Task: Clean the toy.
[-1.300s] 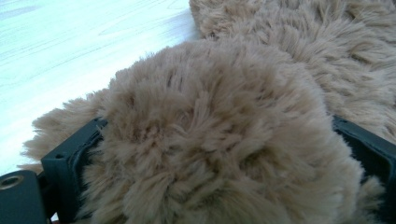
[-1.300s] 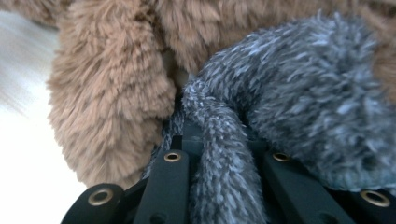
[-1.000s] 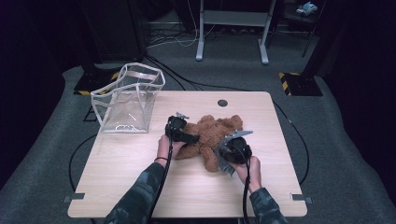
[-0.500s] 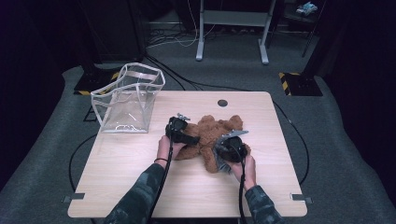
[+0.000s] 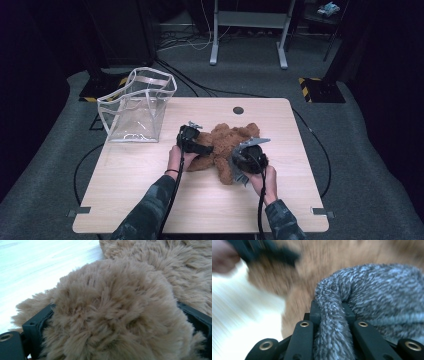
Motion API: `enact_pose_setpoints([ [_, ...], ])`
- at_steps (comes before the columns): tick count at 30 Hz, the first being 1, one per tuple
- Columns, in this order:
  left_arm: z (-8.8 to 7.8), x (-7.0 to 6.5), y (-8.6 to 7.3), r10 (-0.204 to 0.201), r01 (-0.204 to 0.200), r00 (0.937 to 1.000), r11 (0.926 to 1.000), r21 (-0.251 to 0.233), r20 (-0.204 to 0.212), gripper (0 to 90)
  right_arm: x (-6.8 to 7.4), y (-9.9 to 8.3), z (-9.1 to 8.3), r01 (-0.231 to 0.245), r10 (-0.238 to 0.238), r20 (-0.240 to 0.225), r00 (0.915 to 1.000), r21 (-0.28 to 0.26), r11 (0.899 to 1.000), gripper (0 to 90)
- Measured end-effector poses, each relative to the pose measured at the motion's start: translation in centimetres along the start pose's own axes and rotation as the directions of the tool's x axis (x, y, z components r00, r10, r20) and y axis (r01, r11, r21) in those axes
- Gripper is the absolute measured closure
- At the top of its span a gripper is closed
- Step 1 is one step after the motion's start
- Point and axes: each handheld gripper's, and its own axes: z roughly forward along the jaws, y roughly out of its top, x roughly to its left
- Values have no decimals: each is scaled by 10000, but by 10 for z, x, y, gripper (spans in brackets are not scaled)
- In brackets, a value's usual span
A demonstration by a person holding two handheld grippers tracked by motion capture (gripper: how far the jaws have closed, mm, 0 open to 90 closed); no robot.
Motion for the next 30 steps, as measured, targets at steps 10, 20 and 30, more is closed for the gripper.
enact_pose_setpoints([
  [10,0,-2,0,122,-121,9998,9999,88,-156,50,12,-3,33,-275,349,-1013,9942,735,9969,781],
  [20,0,-1,-1,53,-53,9998,10000,58,-165,50,18,-41,36,-558,750,-1302,9886,1458,9877,781],
  [30,0,-1,-1,49,-48,9999,10000,69,-124,50,24,-44,14,-68,213,-985,9949,1448,9894,780],
])
